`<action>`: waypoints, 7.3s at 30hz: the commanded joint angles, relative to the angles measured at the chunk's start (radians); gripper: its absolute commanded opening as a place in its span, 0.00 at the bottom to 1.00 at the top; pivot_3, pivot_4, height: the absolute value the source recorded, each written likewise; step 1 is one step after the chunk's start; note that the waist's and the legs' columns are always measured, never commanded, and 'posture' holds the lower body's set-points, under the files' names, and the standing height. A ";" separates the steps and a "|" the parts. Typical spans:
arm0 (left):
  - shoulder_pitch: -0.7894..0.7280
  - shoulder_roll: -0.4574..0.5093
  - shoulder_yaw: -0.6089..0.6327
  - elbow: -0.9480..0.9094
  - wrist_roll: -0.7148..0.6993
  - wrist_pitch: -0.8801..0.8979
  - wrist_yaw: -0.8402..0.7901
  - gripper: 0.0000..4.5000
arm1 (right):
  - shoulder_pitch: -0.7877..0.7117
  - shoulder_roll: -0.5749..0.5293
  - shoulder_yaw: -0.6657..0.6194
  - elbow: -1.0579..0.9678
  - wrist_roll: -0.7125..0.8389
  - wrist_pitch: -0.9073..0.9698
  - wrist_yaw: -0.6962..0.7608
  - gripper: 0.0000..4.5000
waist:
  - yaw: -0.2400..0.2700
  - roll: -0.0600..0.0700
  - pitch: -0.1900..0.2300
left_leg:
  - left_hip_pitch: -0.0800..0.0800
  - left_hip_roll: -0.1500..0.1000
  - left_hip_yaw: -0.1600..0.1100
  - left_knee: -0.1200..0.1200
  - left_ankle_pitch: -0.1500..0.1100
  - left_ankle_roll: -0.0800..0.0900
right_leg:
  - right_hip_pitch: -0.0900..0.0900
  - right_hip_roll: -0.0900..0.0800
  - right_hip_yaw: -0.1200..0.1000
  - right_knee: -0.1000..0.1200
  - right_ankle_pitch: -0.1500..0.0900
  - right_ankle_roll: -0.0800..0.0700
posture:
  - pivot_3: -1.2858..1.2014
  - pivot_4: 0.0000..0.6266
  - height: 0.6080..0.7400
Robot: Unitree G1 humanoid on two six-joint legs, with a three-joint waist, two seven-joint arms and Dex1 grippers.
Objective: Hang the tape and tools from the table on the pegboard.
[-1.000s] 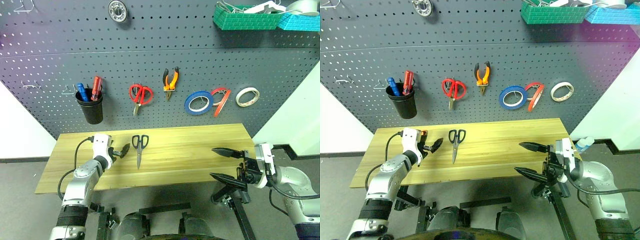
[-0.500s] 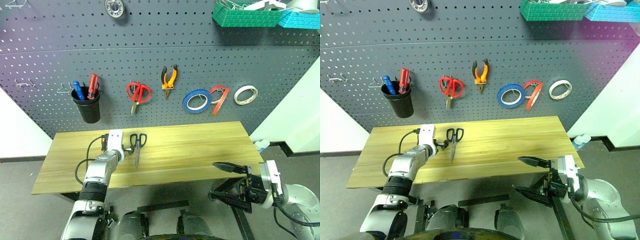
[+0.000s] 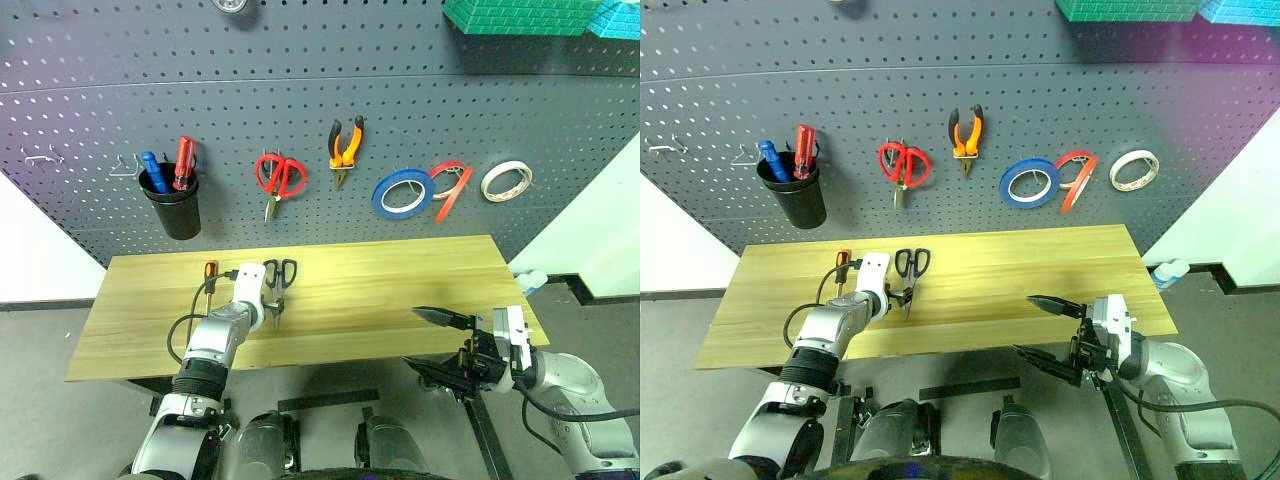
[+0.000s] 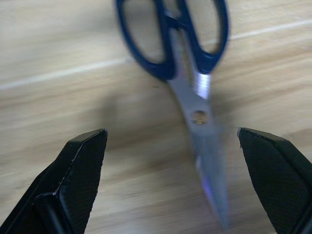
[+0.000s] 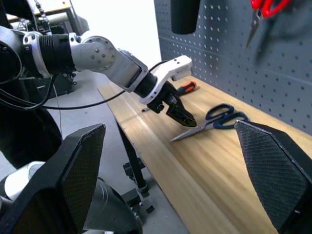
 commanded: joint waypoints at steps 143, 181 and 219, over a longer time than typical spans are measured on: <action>0.021 0.167 -0.014 -0.132 0.189 -1.005 -0.140 0.20 | -0.250 0.067 -0.049 -0.075 0.240 0.191 -0.038 1.00 | -0.036 0.014 -0.049 | -0.011 0.000 0.000 0.019 -0.002 0.007 | 0.001 0.002 -0.017 0.007 0.008 0.014 | 0.46 0.01 1.00; -0.182 0.096 0.069 0.249 0.095 -0.970 -0.085 0.54 | -0.209 0.074 -0.047 -0.062 0.223 0.172 -0.003 1.00 | -0.054 0.012 -0.052 | -0.010 0.000 0.000 0.020 -0.002 0.008 | 0.001 0.001 -0.016 0.009 0.008 0.014 | 0.45 0.03 1.00; 0.191 0.224 0.278 -0.057 -0.069 -0.590 -0.117 0.99 | -0.164 0.028 -0.042 -0.139 0.225 0.228 -0.003 1.00 | -0.025 0.006 -0.026 | -0.003 0.000 0.000 0.019 -0.005 0.006 | 0.002 -0.009 -0.016 0.009 0.007 0.013 | 0.48 0.21 1.00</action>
